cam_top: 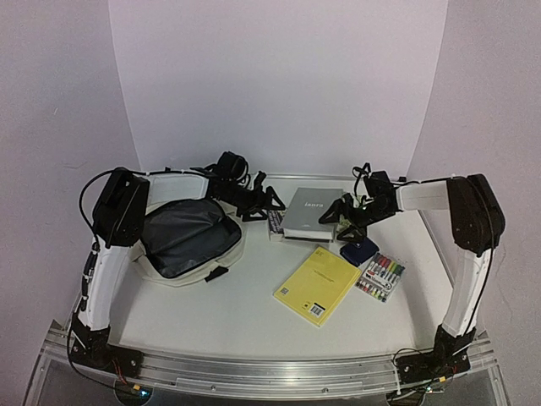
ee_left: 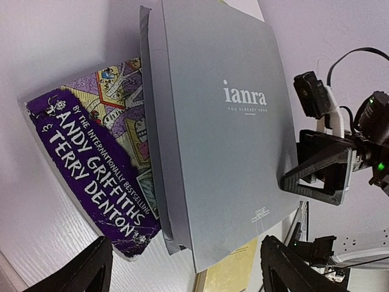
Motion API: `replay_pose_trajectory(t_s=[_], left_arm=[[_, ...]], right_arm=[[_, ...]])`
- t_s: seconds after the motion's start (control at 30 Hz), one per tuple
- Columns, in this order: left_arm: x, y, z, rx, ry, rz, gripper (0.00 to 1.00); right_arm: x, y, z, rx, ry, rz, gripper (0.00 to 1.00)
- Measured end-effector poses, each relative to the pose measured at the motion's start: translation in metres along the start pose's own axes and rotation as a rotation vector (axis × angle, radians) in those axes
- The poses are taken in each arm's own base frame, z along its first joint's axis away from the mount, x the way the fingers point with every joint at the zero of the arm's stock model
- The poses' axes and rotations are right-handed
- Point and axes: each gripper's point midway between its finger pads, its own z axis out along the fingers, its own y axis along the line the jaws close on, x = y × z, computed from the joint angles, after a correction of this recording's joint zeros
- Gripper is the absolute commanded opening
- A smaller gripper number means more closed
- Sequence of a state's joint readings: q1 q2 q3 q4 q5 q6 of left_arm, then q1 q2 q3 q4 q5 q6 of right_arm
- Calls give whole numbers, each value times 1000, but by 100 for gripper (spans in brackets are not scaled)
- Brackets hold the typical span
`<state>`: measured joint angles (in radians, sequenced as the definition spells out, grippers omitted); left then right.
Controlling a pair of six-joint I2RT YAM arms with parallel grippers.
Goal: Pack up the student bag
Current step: Pick up the book from the center of the board.
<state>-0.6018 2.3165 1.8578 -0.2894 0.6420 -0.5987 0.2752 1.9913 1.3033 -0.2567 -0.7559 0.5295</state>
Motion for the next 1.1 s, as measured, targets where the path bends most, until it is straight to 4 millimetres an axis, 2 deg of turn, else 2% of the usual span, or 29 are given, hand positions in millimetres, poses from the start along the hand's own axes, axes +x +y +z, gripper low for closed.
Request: replay_pose_trajectory(t_s=[0.1, 0.23, 0.43, 0.6, 0.7, 0.83, 0.97, 1.1], left_arm=[[0, 2, 1, -10, -4, -1, 84], [5, 6, -1, -29, -1, -10, 83], [8, 2, -13, -46, -11, -11, 84], [7, -7, -26, -53, -30, -2, 84], [9, -11, -35, -61, -39, 6, 84], [8, -20, -49, -71, -58, 31, 85], [3, -38, -67, -69, -84, 52, 87], [-5, -64, -94, -56, -136, 82, 88]], right_arm=[[1, -4, 12, -27, 18, 46, 88], [0, -3, 20, -67, 36, 87, 71], [-6, 9, 19, -121, 27, 94, 44], [-9, 20, 11, -147, 15, 78, 29], [-12, 30, 0, -152, -10, 43, 24], [-19, 53, -27, -157, -79, -69, 22], [-24, 74, -57, -116, -154, -225, 22], [-34, 83, -83, 34, -252, -424, 21]])
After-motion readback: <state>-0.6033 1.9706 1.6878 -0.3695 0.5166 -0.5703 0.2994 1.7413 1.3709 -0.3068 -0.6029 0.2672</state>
